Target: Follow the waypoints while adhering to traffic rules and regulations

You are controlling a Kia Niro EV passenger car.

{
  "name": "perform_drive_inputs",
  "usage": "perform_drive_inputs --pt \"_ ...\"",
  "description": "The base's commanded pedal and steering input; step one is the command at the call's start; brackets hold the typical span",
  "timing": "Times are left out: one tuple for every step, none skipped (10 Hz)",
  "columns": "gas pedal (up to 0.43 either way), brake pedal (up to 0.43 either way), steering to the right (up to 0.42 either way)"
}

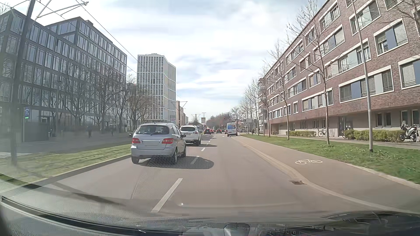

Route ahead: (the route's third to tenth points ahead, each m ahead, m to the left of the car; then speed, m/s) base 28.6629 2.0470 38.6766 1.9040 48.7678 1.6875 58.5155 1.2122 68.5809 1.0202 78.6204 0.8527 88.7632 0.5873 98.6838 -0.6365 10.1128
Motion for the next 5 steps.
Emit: perform_drive_inputs --pt "0.000 0.000 -0.003" --pt "0.000 0.000 -0.004" --pt "0.000 0.000 -0.004" --pt "0.000 0.000 -0.005" --pt "0.000 0.000 -0.006"
